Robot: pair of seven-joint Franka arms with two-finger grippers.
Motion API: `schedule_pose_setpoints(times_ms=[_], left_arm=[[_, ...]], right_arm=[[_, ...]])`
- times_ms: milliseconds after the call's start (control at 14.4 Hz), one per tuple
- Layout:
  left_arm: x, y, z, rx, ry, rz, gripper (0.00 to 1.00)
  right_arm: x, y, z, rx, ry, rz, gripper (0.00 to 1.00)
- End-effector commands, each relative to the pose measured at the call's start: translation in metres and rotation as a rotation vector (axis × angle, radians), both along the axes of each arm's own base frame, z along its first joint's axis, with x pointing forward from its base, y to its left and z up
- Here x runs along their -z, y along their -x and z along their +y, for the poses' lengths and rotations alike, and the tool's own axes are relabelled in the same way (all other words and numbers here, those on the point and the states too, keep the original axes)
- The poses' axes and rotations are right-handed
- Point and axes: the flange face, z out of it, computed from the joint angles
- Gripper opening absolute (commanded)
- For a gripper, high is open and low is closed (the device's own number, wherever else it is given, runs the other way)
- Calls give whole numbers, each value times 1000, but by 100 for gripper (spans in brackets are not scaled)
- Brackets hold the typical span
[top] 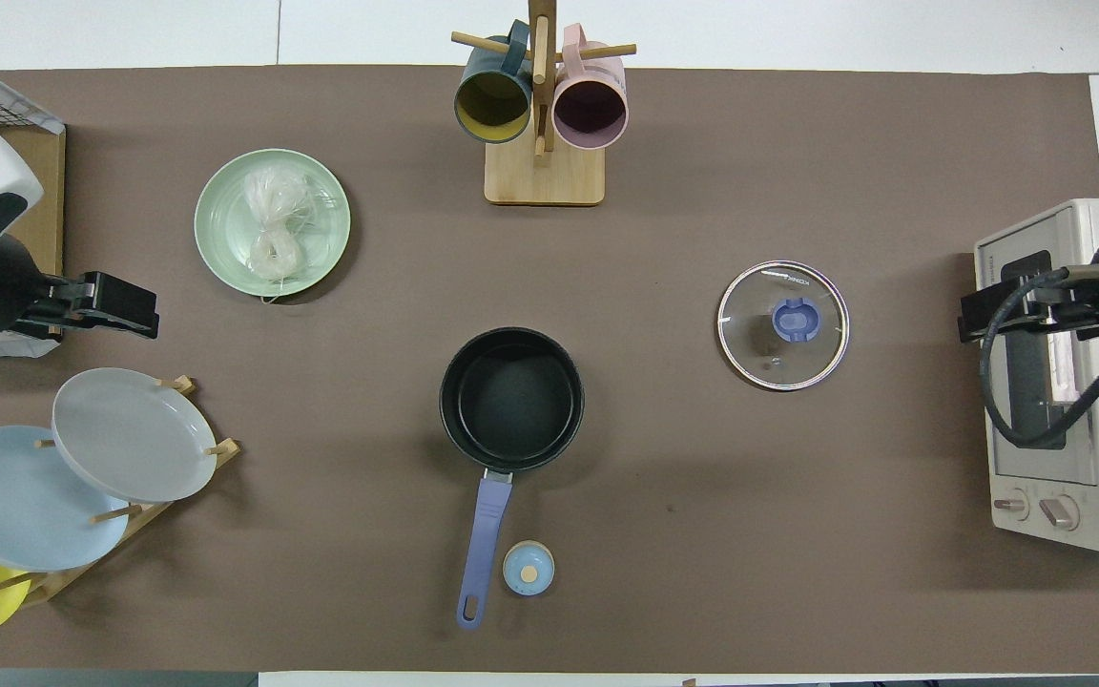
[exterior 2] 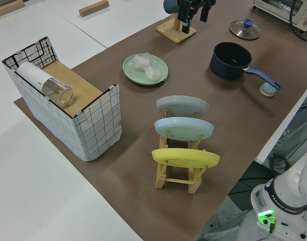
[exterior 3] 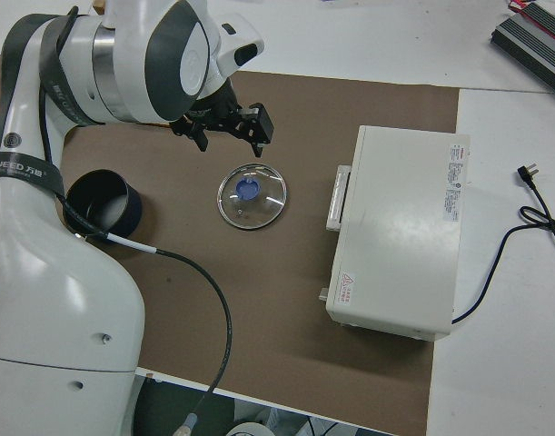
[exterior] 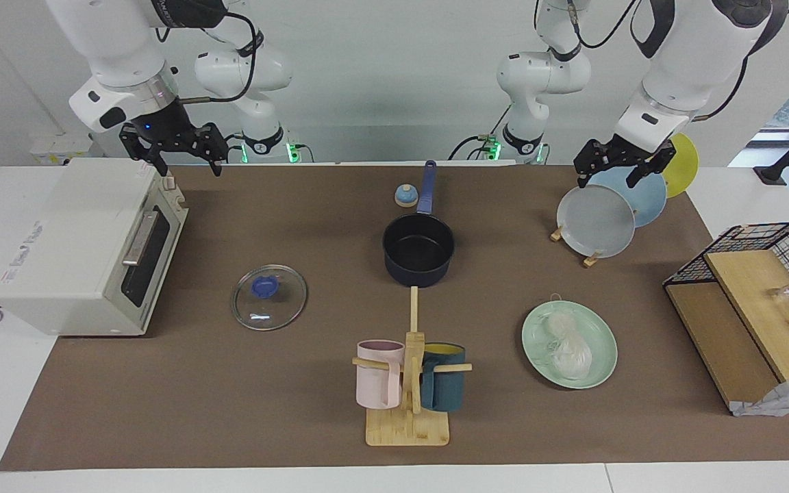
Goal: Transfer vermicelli from plate to pot
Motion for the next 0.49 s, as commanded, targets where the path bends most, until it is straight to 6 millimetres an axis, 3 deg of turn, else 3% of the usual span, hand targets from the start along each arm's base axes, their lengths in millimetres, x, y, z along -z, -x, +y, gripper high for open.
schedule_pose_setpoints(times_ms=[0, 417], left_arm=[[-5, 1, 0, -5, 1, -34, 100], [5, -12, -1, -9, 15, -35, 100]], right_arm=[[-3, 5, -1, -23, 14, -3, 100], [-3, 5, -1, -21, 14, -4, 100]])
